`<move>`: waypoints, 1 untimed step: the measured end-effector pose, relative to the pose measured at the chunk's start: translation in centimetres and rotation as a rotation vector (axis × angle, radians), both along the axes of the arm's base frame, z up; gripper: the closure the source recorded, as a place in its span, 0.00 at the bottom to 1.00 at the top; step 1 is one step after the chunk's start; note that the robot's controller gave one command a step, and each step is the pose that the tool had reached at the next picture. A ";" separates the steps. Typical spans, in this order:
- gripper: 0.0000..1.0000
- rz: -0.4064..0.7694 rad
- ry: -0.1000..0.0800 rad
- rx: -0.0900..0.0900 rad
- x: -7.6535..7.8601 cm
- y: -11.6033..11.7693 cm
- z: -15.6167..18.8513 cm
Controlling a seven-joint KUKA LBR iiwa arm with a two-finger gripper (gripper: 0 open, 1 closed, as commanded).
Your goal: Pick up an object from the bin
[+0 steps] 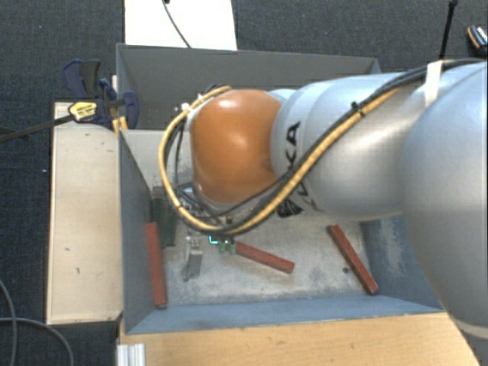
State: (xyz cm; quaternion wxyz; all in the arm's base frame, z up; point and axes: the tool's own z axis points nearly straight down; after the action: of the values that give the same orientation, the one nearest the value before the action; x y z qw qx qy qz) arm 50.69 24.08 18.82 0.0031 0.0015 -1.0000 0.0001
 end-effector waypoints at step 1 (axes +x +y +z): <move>0.00 -0.197 -0.002 -0.004 2.4 -7.0 -11.0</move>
Offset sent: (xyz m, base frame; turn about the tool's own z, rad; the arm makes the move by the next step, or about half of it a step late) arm 0.0247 -0.0666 -0.1067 0.1960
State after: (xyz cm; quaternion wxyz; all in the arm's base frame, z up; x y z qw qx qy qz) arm 53.12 17.11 7.80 0.0021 -0.0967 -0.9953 0.0017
